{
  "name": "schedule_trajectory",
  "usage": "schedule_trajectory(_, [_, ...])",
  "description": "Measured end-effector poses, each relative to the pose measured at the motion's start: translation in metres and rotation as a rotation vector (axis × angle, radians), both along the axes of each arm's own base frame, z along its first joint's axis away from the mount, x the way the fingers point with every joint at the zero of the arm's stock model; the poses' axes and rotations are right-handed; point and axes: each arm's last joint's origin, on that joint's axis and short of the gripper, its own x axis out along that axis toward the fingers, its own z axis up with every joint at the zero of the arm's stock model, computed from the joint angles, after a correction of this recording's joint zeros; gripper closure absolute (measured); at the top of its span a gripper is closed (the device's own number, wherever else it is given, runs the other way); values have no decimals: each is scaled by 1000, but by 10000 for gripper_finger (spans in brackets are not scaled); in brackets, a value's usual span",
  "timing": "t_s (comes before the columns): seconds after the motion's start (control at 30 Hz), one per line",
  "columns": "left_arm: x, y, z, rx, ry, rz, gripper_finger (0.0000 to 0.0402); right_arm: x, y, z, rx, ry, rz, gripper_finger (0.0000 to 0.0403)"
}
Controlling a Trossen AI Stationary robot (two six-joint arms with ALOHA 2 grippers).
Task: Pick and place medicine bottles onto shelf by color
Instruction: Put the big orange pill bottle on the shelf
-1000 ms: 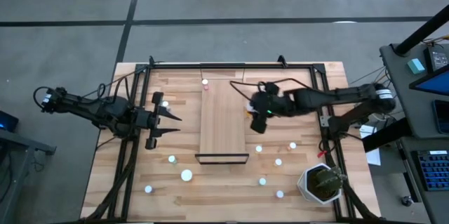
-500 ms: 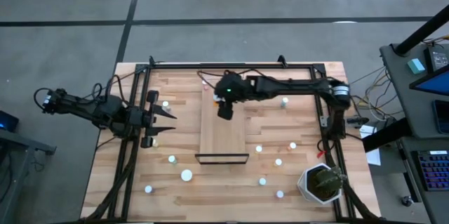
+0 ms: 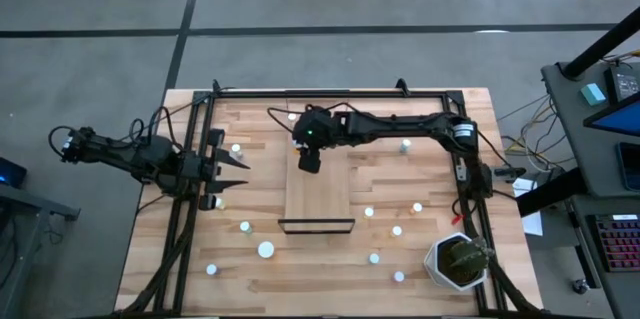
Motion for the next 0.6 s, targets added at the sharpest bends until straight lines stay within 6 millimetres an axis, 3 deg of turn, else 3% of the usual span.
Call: schedule_trajectory(0.6, [0,0,0,-9,-2,0,272,2,14,-3,15,5,12,202])
